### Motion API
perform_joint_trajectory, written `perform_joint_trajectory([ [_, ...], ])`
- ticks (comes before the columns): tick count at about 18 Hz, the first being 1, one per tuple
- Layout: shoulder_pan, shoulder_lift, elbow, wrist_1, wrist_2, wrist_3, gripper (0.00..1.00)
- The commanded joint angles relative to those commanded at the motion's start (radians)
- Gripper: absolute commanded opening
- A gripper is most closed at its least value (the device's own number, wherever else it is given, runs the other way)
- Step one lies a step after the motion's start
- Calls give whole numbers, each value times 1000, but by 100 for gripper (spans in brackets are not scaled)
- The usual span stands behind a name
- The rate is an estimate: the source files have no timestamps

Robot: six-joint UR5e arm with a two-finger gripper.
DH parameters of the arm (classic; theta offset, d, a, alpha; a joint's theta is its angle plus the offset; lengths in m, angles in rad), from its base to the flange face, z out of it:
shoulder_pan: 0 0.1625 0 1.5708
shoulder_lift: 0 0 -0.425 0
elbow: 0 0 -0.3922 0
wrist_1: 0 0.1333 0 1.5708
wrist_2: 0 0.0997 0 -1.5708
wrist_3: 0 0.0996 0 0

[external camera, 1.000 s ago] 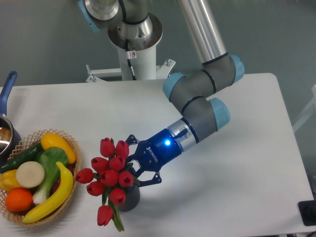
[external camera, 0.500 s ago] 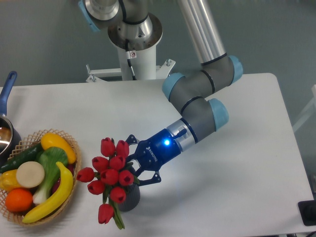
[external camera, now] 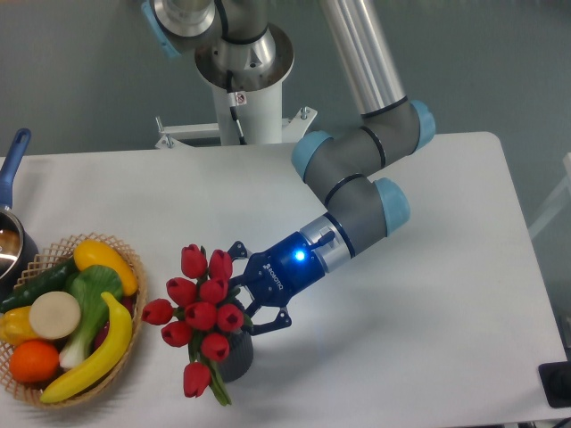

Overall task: Insert the flowers into the vase
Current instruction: 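Hold the tulips steady in the vase, then open the gripper to release the tulip stems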

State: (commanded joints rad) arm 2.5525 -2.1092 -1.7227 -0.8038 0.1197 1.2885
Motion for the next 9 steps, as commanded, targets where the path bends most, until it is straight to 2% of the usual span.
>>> perform_joint_trajectory([
  [2, 0, 0, 0, 0, 0, 2, 71],
  [5, 0, 0, 0, 2, 0, 2, 77],
  [7, 0, 0, 0, 2, 0, 20, 89],
  [9, 3, 0, -2, 2, 0, 35, 97],
])
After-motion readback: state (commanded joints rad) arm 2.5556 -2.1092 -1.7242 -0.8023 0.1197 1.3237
